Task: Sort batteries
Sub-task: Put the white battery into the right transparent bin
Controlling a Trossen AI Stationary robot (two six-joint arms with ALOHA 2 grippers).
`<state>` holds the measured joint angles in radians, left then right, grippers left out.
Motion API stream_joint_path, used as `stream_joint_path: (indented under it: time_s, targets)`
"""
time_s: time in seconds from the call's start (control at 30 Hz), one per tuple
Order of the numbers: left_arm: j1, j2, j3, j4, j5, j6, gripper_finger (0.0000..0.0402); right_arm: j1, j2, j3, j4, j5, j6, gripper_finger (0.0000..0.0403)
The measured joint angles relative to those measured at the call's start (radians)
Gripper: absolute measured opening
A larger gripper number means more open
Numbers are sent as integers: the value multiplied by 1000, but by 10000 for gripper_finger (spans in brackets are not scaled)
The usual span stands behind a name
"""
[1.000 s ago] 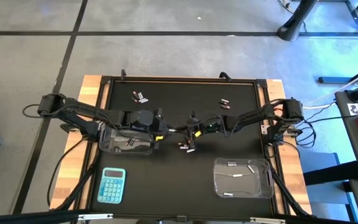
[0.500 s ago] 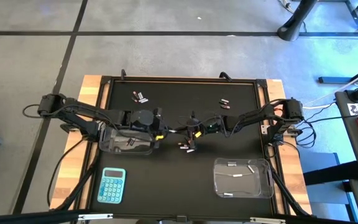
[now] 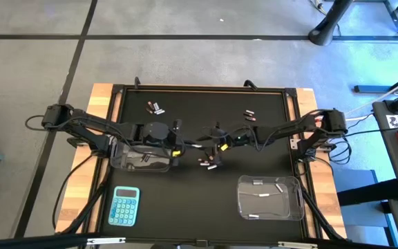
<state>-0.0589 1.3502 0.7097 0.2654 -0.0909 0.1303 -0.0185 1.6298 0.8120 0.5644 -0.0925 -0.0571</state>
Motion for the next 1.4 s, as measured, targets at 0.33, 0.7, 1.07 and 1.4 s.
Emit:
stream_joint_path:
  time_s: [0.33,0.7,1.07,1.4]
  targets:
    - [-1,1,0,38,8,1,25,53,-25,0,11,-6,-24,79]
    - [1,0,2,12,-21,7,106,67,-95,0,-210,142,-17,25]
    - [2,0,1,-47,-29,8,189,258,-470,185,-1016,443,250,25]
    - [2,0,1,-51,-77,27,191,566,-371,558,-1587,289,965,25]
